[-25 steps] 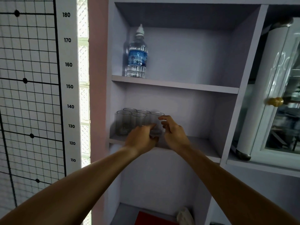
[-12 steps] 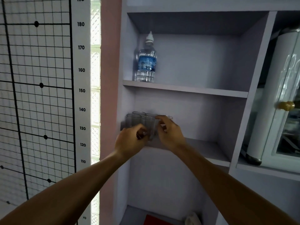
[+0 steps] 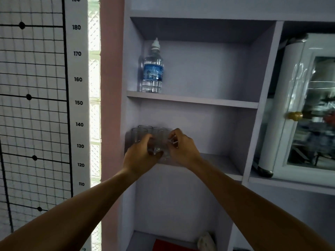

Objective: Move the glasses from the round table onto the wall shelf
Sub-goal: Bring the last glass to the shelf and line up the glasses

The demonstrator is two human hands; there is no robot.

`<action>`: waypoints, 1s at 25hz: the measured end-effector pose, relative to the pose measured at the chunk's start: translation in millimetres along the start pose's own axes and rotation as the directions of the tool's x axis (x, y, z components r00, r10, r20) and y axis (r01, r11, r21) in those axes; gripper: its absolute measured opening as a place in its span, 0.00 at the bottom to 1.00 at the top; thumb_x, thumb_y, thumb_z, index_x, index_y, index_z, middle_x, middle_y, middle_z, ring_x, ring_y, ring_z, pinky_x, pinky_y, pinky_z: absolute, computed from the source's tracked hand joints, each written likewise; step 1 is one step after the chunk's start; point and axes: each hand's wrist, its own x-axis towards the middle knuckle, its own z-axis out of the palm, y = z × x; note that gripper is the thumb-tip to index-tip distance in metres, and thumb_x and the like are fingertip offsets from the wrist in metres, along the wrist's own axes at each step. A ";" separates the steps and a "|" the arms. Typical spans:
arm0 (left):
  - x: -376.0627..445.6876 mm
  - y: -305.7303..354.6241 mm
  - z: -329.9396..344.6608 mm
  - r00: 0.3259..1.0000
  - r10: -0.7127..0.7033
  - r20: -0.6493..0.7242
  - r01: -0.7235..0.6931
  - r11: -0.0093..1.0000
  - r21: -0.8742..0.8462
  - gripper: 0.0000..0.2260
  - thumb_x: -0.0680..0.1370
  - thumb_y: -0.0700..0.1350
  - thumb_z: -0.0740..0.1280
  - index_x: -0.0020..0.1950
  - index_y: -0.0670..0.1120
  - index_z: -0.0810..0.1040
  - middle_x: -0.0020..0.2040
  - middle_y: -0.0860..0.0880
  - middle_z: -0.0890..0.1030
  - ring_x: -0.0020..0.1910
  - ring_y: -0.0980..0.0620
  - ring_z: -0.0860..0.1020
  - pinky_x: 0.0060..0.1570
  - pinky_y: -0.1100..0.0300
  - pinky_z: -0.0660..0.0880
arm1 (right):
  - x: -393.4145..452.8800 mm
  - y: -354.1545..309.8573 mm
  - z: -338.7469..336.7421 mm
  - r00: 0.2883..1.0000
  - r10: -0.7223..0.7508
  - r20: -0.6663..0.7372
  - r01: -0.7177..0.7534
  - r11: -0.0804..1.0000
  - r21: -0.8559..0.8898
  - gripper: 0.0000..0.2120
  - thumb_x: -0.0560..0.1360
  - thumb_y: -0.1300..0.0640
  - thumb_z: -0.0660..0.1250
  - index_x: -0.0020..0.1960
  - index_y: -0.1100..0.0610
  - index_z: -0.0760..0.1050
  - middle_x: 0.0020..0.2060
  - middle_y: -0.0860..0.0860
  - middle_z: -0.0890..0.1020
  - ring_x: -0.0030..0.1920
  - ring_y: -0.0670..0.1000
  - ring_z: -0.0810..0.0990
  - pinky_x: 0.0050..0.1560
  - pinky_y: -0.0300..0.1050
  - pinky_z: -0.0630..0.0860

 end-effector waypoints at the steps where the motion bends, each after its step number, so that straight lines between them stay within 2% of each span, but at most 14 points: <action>1: 1.3 6.2 5.4 1.000 0.004 0.016 -0.004 1.000 -0.015 0.19 0.71 0.58 0.72 0.58 0.58 0.71 0.51 0.59 0.83 0.43 0.61 0.81 0.44 0.62 0.79 | -2.5 3.6 -6.8 1.000 0.008 -0.015 -0.008 1.000 -0.010 0.06 0.77 0.56 0.67 0.52 0.52 0.71 0.46 0.52 0.81 0.43 0.49 0.80 0.36 0.34 0.75; 3: 4.3 20.1 18.1 0.998 0.011 0.060 -0.008 0.998 -0.058 0.21 0.71 0.59 0.73 0.60 0.58 0.71 0.53 0.60 0.81 0.44 0.62 0.80 0.43 0.65 0.77 | -6.8 12.7 -22.0 0.999 0.033 -0.043 -0.035 0.998 -0.044 0.06 0.77 0.55 0.67 0.52 0.49 0.71 0.46 0.51 0.80 0.42 0.48 0.79 0.33 0.33 0.73; 5: 6.8 34.6 33.1 0.996 0.027 0.088 -0.019 0.997 -0.080 0.20 0.70 0.60 0.73 0.58 0.59 0.70 0.51 0.62 0.79 0.43 0.63 0.78 0.39 0.69 0.71 | -11.1 21.6 -39.3 0.994 0.073 -0.086 -0.080 0.994 -0.081 0.07 0.76 0.53 0.67 0.50 0.47 0.71 0.46 0.51 0.80 0.42 0.49 0.79 0.35 0.36 0.74; 7: 7.1 42.3 41.3 0.995 0.042 0.092 -0.034 0.996 -0.085 0.19 0.70 0.59 0.73 0.56 0.58 0.71 0.51 0.62 0.78 0.43 0.61 0.77 0.39 0.68 0.70 | -13.9 28.0 -47.8 0.991 0.095 -0.091 -0.102 0.992 -0.073 0.06 0.75 0.53 0.68 0.50 0.48 0.72 0.47 0.52 0.80 0.43 0.51 0.79 0.36 0.39 0.76; 9: 8.5 49.5 54.3 0.992 0.064 0.112 -0.054 0.994 -0.094 0.18 0.70 0.58 0.74 0.54 0.56 0.72 0.51 0.60 0.78 0.45 0.58 0.77 0.39 0.67 0.70 | -17.8 37.0 -57.1 0.988 0.125 -0.086 -0.131 0.989 -0.064 0.06 0.77 0.54 0.68 0.52 0.48 0.72 0.48 0.54 0.80 0.44 0.50 0.79 0.34 0.36 0.75; 11: 10.5 52.8 64.6 0.989 0.067 0.132 -0.055 0.994 -0.091 0.15 0.72 0.55 0.74 0.53 0.54 0.73 0.51 0.58 0.79 0.45 0.57 0.78 0.40 0.65 0.71 | -20.1 43.1 -64.2 0.985 0.157 -0.069 -0.160 0.986 -0.037 0.07 0.78 0.55 0.66 0.55 0.47 0.73 0.50 0.53 0.79 0.44 0.48 0.79 0.31 0.31 0.73; 15: 15.5 49.6 76.1 0.991 0.082 0.109 -0.075 0.995 -0.068 0.10 0.74 0.49 0.73 0.53 0.50 0.78 0.50 0.52 0.83 0.46 0.53 0.80 0.40 0.67 0.70 | -21.3 48.6 -69.3 0.983 0.178 -0.035 -0.179 0.984 -0.010 0.18 0.80 0.60 0.65 0.65 0.45 0.70 0.55 0.51 0.76 0.49 0.52 0.78 0.37 0.30 0.72; 18: 19.5 45.8 81.9 0.991 0.057 0.124 -0.052 0.997 -0.049 0.13 0.75 0.49 0.72 0.57 0.48 0.79 0.55 0.50 0.83 0.51 0.49 0.82 0.47 0.60 0.75 | -17.9 53.5 -67.8 0.974 0.218 -0.055 -0.216 0.975 0.049 0.20 0.80 0.62 0.64 0.67 0.45 0.67 0.56 0.52 0.77 0.49 0.53 0.80 0.32 0.26 0.71; 21: 20.4 44.1 84.5 0.990 0.059 0.129 -0.056 0.998 -0.029 0.19 0.74 0.51 0.72 0.63 0.49 0.78 0.59 0.50 0.83 0.54 0.48 0.82 0.53 0.55 0.78 | -12.6 58.3 -62.9 0.965 0.252 -0.065 -0.247 0.966 0.083 0.18 0.80 0.62 0.62 0.67 0.46 0.69 0.58 0.55 0.79 0.51 0.54 0.81 0.35 0.31 0.74; 25: 20.0 42.5 83.9 0.992 0.072 0.106 -0.069 0.997 -0.033 0.20 0.73 0.53 0.72 0.62 0.48 0.79 0.57 0.48 0.84 0.52 0.46 0.82 0.51 0.56 0.78 | -6.7 61.1 -53.6 0.969 0.243 -0.049 -0.239 0.968 0.079 0.17 0.80 0.61 0.62 0.66 0.48 0.71 0.59 0.55 0.79 0.52 0.53 0.80 0.38 0.30 0.74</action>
